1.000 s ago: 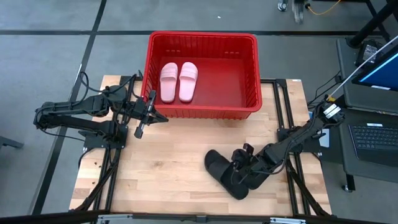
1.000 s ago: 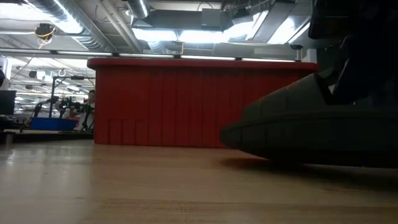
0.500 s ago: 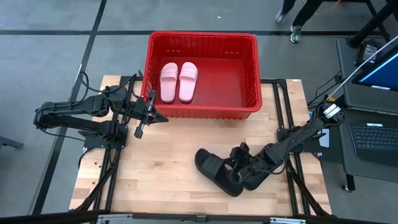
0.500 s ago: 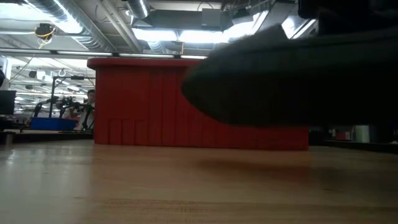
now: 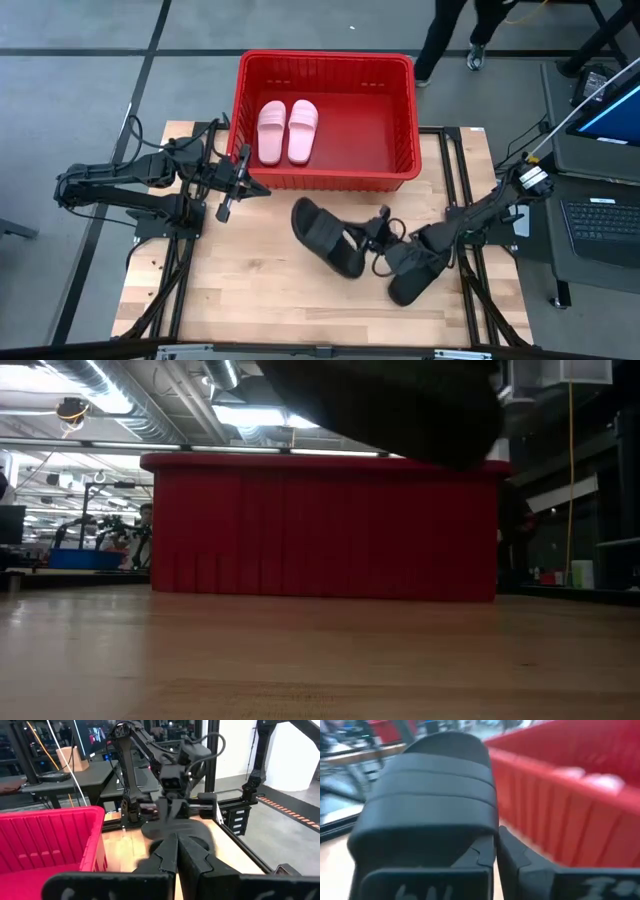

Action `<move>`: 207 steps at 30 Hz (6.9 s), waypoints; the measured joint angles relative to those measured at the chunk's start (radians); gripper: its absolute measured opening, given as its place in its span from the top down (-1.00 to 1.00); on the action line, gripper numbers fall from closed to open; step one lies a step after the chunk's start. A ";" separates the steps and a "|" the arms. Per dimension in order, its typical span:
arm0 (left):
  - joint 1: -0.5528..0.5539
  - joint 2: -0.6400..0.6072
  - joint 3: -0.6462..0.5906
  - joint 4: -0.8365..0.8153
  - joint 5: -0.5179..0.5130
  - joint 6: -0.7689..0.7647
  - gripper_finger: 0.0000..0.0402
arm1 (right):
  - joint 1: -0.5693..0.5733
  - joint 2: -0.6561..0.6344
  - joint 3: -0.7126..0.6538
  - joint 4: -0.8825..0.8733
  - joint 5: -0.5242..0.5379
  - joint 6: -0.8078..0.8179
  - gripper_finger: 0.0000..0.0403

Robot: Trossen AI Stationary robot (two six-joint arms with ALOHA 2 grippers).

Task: Pick and place slides into bin
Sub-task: Put the left black slide into the red bin

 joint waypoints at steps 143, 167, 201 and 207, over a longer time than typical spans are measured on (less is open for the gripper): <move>-0.184 0.658 0.227 0.684 -1.311 0.971 0.97 | -0.252 0.005 0.302 0.094 0.127 -0.385 0.35; -0.091 0.479 0.230 0.546 -0.982 0.783 0.98 | -0.107 0.000 0.302 0.116 0.054 -0.597 0.97; 0.438 0.815 0.386 0.551 -0.546 0.425 0.98 | -0.471 0.001 0.301 0.000 -0.390 -0.694 0.98; 0.476 0.868 0.385 0.469 -0.547 0.419 0.97 | -0.514 -0.003 0.301 -0.007 -0.388 -0.641 0.99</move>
